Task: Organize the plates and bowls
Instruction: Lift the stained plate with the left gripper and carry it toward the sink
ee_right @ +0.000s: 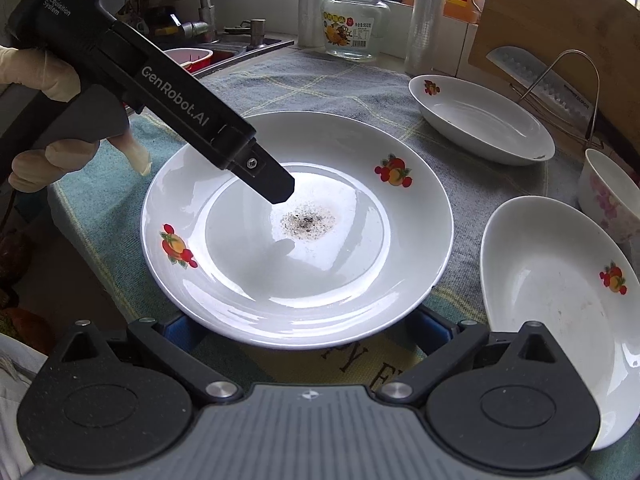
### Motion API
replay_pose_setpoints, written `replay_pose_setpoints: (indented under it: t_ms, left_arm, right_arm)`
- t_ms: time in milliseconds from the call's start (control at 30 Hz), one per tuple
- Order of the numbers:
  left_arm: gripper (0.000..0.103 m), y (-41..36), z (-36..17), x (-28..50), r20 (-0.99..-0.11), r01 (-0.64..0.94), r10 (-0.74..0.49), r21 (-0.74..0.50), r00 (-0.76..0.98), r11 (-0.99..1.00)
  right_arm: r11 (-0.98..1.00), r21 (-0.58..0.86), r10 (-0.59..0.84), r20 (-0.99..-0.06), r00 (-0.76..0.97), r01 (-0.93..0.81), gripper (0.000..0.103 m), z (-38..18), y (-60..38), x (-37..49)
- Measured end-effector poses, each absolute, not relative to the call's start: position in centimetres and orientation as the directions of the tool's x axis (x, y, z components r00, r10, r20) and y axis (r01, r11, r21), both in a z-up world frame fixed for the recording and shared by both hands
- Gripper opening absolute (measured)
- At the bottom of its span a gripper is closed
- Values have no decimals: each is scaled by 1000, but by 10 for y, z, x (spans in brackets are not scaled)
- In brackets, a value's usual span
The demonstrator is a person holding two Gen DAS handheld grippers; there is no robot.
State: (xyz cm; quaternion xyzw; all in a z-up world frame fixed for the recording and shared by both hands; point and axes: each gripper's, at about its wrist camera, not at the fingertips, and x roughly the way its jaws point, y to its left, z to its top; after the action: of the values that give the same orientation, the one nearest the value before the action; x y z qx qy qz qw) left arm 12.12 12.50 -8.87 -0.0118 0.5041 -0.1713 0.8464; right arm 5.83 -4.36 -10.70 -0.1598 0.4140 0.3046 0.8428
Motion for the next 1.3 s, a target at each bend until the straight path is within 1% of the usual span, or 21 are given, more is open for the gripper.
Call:
replay_pose_setpoints:
  t_ms: [67, 167, 367, 500, 667, 933, 1033, 1300]
  left_arm:
    - [102, 121, -90, 121, -855, 308, -289, -161, 431, 938]
    - [103, 111, -94, 119, -864, 374, -244, -71, 440, 925]
    - [103, 111, -91, 121, -856, 397, -263, -74, 446, 915]
    - [103, 114, -91, 114, -824, 394, -278, -74, 493, 916]
    - [103, 115, -92, 111, -807, 395, -284, -70, 517, 916]
    - [102, 113, -89, 124, -829, 470, -316, -74, 461, 879]
    - [102, 113, -87, 133, -834, 510, -358, -109, 420, 853]
    - [100, 112, -84, 158, -861, 607, -402, -145, 312, 781]
  right_arm:
    - [772, -17, 374, -796, 477, -635, 103, -107, -44, 58]
    - [778, -17, 370, -795, 480, -628, 103, -107, -43, 58]
    - [778, -17, 371, -794, 481, -628, 103, -107, -44, 58]
    - [776, -18, 373, -793, 482, -630, 103, -107, -44, 58]
    - [774, -17, 378, -789, 484, -633, 103, -107, -45, 57]
    - [772, -17, 391, -776, 495, -636, 103, -107, -48, 53]
    - [770, -17, 398, -769, 501, -637, 103, -107, -50, 50]
    - [771, -16, 409, -753, 516, -636, 103, -107, -54, 45]
